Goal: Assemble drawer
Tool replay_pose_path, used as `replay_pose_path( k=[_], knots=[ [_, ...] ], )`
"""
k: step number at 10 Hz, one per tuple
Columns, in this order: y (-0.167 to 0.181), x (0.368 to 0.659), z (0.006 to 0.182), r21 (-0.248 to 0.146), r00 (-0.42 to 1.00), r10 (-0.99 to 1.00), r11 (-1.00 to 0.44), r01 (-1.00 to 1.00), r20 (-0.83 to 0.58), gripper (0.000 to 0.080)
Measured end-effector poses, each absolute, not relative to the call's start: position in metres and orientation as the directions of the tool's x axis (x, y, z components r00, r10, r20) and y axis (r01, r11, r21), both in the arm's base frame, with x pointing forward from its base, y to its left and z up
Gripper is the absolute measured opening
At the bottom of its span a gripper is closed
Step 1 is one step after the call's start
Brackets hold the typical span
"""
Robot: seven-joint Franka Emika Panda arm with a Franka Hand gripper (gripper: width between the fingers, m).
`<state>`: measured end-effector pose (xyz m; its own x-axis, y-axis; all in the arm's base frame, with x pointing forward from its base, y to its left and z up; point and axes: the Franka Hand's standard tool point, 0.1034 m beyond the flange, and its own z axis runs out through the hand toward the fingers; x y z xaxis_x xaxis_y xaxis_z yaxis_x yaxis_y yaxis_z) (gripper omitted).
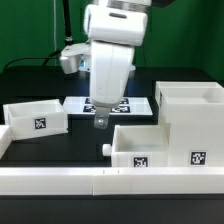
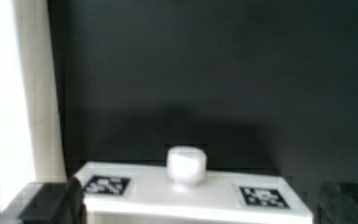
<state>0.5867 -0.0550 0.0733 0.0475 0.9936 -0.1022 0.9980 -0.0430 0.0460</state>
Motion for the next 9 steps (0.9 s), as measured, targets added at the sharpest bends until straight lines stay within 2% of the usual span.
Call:
replay_pose_path(
  k=[2, 5, 9],
  knots=[
    [-0.067, 0.591, 0.058, 0.045, 0.045, 0.998, -0.043, 0.998, -0.041, 0.0649],
    [-0.077, 0.594, 0.048, 0.043, 0.061, 0.995, -0.064, 0.997, 0.073, 0.0649],
    [-0.079, 0.583, 0.030, 0.015, 0.091, 0.978, -0.096, 0.995, 0.188, 0.0649]
  ],
)
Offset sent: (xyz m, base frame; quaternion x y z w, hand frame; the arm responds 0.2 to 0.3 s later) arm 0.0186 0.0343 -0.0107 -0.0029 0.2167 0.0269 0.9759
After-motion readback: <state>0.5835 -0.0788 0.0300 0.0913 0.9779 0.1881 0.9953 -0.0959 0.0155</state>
